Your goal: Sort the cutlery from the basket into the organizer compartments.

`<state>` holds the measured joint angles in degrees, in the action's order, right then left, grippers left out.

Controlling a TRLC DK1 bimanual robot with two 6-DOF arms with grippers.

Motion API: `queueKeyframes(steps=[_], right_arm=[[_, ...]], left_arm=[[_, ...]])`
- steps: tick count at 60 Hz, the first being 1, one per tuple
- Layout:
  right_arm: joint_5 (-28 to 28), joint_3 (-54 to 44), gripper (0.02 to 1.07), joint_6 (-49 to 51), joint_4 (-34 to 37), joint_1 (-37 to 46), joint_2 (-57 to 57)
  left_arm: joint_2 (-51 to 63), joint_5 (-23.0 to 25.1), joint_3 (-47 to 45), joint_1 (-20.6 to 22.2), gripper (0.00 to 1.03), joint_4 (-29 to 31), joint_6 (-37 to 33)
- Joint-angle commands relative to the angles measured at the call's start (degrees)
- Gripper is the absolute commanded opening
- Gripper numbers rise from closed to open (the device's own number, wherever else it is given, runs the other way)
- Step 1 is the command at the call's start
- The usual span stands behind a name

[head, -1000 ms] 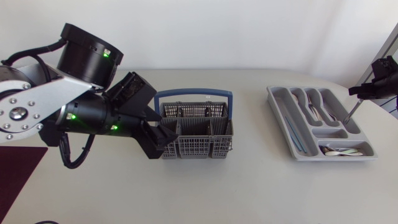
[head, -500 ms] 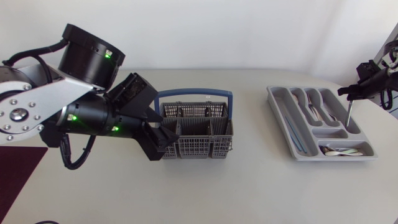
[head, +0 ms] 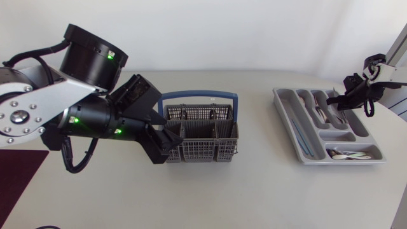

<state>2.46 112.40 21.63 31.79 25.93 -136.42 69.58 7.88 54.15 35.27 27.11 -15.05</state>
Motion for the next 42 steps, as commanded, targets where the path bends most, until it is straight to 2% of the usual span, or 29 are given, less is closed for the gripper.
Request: queueKeyframes(steps=[1, 6, 11, 25, 42], right_arm=[[-0.6, 0.5, 0.34, -1.9, -0.2, -0.5, -0.8], [-0.7, -1.7, 0.51, -2.0, -1.5, -0.4, 1.5], [-0.7, -5.5, 0.57, -1.8, -3.4, -0.4, 5.3], [2.0, -27.2, 0.57, -0.1, -10.6, -3.0, 24.5], [6.4, -48.9, 0.57, -0.9, -12.0, -16.4, 45.7]], left_arm=[[-0.5, 0.1, 0.3, -0.8, 0.82, 0.6, -0.6], [-1.5, 0.1, 0.0, -1.9, 0.82, 0.8, -0.8], [-2.3, 0.1, -0.5, -3.2, 0.82, 1.1, -1.5], [-4.5, 0.5, -3.4, -9.0, 0.82, 1.1, -4.5], [-4.2, 2.4, -7.2, -17.7, 0.82, -1.2, -8.8]])
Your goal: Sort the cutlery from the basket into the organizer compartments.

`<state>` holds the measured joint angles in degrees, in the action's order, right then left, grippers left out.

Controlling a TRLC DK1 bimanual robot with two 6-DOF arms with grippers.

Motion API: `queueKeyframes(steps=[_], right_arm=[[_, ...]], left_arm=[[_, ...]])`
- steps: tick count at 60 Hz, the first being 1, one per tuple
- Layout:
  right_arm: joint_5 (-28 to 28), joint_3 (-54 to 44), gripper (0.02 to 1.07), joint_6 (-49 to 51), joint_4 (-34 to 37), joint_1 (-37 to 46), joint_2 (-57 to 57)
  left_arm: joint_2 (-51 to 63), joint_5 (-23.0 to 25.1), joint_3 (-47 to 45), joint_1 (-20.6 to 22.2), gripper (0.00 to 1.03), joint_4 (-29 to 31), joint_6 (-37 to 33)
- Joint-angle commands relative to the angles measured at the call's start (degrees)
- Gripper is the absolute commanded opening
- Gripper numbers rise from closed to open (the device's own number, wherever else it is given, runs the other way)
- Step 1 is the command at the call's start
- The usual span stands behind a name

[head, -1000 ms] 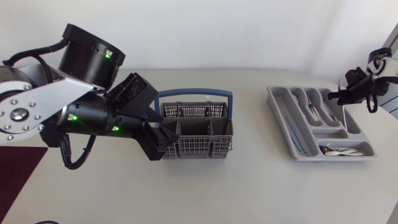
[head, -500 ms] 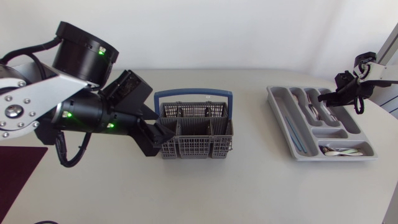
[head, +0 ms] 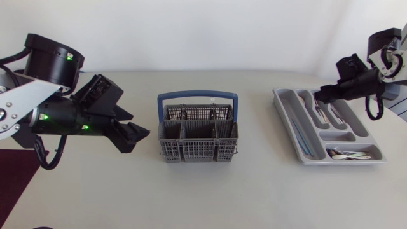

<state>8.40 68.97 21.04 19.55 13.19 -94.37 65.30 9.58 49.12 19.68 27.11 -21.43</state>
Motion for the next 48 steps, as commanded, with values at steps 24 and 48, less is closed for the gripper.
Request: queueKeyframes(steps=[24, 48], right_arm=[[-0.1, -13.9, 0.57, -7.1, 0.2, -25.1, 8.1], [-4.1, -12.1, 0.57, -10.9, -1.2, -35.9, 1.8]], left_arm=[[12.7, 1.8, -1.4, -5.0, 0.82, -6.5, -5.3], [20.0, 1.8, 2.8, -3.0, 0.82, -9.3, -5.1]])
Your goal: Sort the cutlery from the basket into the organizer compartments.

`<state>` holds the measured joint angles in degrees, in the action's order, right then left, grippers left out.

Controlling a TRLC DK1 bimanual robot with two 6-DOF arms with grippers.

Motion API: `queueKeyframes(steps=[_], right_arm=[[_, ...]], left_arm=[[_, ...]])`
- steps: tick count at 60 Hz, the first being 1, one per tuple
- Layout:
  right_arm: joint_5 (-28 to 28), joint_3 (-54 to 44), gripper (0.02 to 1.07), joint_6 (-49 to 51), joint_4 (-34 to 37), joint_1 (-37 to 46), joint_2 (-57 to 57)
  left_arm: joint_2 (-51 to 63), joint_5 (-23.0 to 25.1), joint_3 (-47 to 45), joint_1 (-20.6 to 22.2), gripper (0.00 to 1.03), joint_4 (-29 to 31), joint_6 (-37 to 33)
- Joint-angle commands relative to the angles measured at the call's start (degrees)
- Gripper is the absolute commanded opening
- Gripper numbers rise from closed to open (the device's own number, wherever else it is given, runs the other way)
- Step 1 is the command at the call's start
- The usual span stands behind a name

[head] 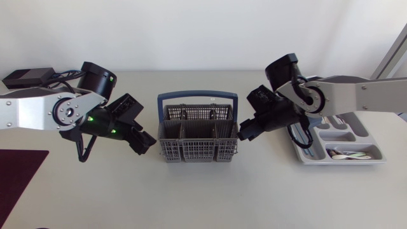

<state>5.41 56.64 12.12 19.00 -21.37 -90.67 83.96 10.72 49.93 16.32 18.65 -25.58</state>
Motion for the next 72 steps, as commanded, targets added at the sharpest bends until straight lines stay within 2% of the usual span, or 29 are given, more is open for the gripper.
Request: queueKeyframes(steps=[1, 22, 39, 49, 55, 62, 72], right_arm=[[-1.2, 0.3, 0.57, -2.3, -0.6, -1.6, -2.1], [-3.7, 2.0, 0.57, -4.2, -1.4, -4.1, -3.1], [-7.8, 0.8, 0.58, -4.3, -2.1, -4.0, -2.6], [-8.6, -2.0, 0.65, -3.2, -2.0, -2.0, 1.2], [-8.7, -3.6, 0.74, -2.4, -1.5, -0.8, 4.4], [-9.2, -5.6, 0.75, -1.5, -0.8, -0.6, 7.7], [-9.7, -9.4, 0.91, 0.5, -0.1, 1.3, 14.9]], left_arm=[[1.6, 0.6, 2.1, 0.3, 0.82, -0.9, -1.0], [3.8, 0.6, 3.0, 0.1, 0.82, -2.0, -1.0], [2.7, 0.9, 2.4, 0.2, 0.82, -2.0, -1.0], [0.0, 0.9, 1.0, -0.9, 0.84, -2.0, -1.0], [-1.9, 0.9, 0.4, -1.1, 0.85, -1.9, -0.9], [-3.4, 0.9, -0.4, -1.0, 0.85, -1.9, -0.9], [-9.5, 0.8, -2.6, -2.9, 0.88, -1.1, -1.0]])
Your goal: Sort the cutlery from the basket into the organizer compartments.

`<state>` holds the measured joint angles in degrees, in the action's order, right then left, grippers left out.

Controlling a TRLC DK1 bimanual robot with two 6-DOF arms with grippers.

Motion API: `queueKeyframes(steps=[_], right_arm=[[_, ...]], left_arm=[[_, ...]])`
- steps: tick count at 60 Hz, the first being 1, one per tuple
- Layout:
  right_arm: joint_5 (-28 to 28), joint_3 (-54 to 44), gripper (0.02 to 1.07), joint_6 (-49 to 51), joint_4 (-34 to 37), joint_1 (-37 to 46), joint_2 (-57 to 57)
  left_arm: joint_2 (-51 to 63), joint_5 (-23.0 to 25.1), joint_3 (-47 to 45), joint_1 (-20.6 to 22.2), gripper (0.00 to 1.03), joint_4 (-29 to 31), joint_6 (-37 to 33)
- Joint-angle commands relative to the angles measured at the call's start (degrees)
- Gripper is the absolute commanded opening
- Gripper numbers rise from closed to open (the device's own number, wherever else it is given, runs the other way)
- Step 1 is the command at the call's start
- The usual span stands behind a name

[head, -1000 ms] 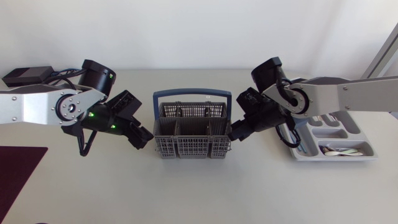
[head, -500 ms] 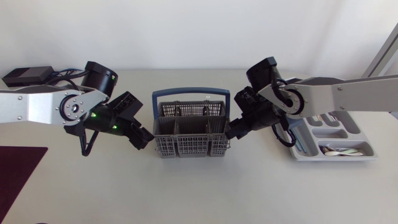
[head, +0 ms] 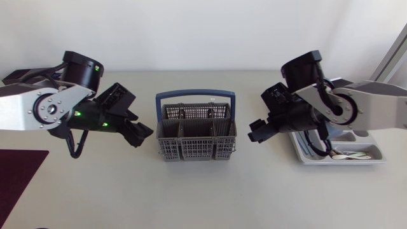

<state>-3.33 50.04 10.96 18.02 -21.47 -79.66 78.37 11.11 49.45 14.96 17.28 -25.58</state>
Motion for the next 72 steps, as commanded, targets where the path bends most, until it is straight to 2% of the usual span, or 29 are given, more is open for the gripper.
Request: queueKeyframes(steps=[1, 7, 9, 27, 32, 38, 46, 55, 66, 72], right_arm=[[-1.1, -3.1, 0.92, 2.0, 1.0, 1.6, 4.4], [-1.6, -5.0, 1.02, 3.4, 1.7, 3.4, 8.4], [-1.6, -5.8, 1.02, 3.9, 1.9, 4.3, 10.2], [-0.1, -10.4, 1.03, 8.0, 3.1, 12.4, 23.0], [2.6, -11.0, 1.03, 9.5, 4.8, 14.7, 25.4], [3.0, -12.6, 1.02, 9.5, 4.7, 17.8, 28.7], [3.6, -15.1, 1.02, 10.0, 4.8, 18.7, 32.2], [4.3, -17.8, 1.02, 9.8, 4.6, 18.7, 37.4], [3.6, -22.2, 1.02, 8.3, -0.9, 19.8, 44.1], [3.5, -24.7, 1.02, 8.3, -1.4, 19.8, 48.5]], left_arm=[[-4.5, 0.4, -2.3, -1.7, 0.89, 0.3, -1.0], [-8.5, 0.3, -3.6, -3.2, 0.94, 1.4, -1.0], [-10.3, 0.3, -4.0, -3.8, 1.0, 1.9, -1.0], [-25.2, 0.4, -7.6, -4.9, 1.0, 3.0, 1.0], [-26.5, 0.5, -8.6, -5.4, 1.0, 3.5, 1.0], [-27.1, 0.6, -9.8, -6.3, 0.99, 4.2, 1.0], [-30.6, 0.6, -11.5, -8.2, 0.99, 3.5, 1.9], [-36.9, -0.2, -13.6, -11.0, 0.99, 0.7, 6.2], [-41.0, -1.5, -14.7, -11.2, 0.99, 1.6, 7.2], [-42.6, -1.5, -16.4, -11.2, 0.99, 0.7, 7.0]])
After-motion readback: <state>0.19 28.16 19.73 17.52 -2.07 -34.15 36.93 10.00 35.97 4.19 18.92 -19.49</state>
